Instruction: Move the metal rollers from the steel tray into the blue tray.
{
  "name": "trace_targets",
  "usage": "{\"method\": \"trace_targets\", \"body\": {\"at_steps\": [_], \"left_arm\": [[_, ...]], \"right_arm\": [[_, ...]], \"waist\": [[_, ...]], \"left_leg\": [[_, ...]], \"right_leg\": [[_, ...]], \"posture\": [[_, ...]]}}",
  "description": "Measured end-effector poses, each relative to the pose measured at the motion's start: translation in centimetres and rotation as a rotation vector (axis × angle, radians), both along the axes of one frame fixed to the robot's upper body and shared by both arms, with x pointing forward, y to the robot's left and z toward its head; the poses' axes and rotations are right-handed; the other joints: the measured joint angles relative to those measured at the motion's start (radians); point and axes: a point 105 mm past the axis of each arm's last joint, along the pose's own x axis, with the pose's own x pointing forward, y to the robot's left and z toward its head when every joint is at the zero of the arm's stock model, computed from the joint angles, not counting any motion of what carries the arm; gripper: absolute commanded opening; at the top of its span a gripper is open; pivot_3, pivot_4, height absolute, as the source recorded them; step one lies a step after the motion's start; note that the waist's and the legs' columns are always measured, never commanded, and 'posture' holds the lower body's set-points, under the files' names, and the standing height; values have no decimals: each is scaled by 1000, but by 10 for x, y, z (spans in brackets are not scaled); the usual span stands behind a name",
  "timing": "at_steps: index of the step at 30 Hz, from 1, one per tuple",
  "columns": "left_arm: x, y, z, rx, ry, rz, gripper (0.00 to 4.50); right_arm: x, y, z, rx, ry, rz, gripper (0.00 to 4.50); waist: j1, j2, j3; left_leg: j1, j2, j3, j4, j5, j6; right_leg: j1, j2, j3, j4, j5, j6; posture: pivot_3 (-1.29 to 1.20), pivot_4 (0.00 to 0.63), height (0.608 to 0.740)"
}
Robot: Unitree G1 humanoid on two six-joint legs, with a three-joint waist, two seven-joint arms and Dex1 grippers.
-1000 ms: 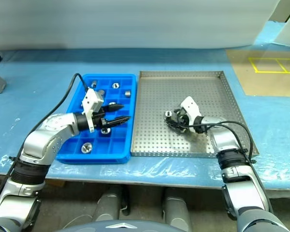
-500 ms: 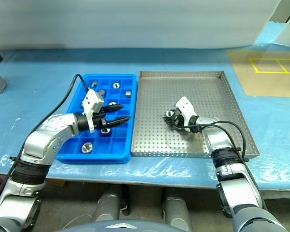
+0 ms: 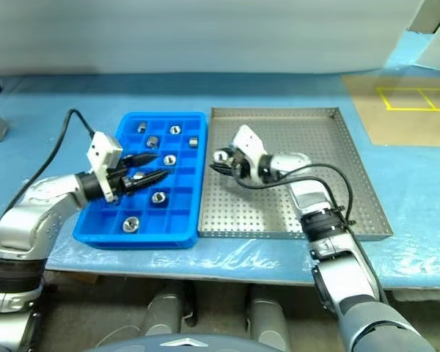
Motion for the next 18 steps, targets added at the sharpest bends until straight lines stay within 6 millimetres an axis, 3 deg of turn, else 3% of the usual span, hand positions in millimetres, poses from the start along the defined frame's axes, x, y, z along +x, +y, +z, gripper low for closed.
{"method": "trace_targets", "body": {"at_steps": [5,8,13,18], "left_arm": [[-6,35,8,-1,-34,159,3162],[-20,48,11,11,-47,220,3162],[-37,47,6,22,-25,247,3162],[-49,38,5,16,-11,241,3162]], "right_arm": [[-20,34,1,-2,28,169,1715],[-29,45,2,4,69,234,1715],[-49,65,11,63,192,326,1715],[-59,70,3,43,308,370,1715]], "waist": [[36,0,0],[51,0,0],[81,0,0],[104,0,0]], "left_leg": [[0,0,0,0,0,0],[0,-1,-1,-2,0,0],[0,0,-1,-4,0,-1],[0,-1,-2,-5,0,-1]], "right_leg": [[0,0,0,-1,0,0],[1,-1,0,-3,0,0],[0,0,-1,-4,0,1],[0,0,-1,-4,-3,5]], "posture": [[249,150,740],[300,150,740],[366,150,740],[393,150,740]]}}
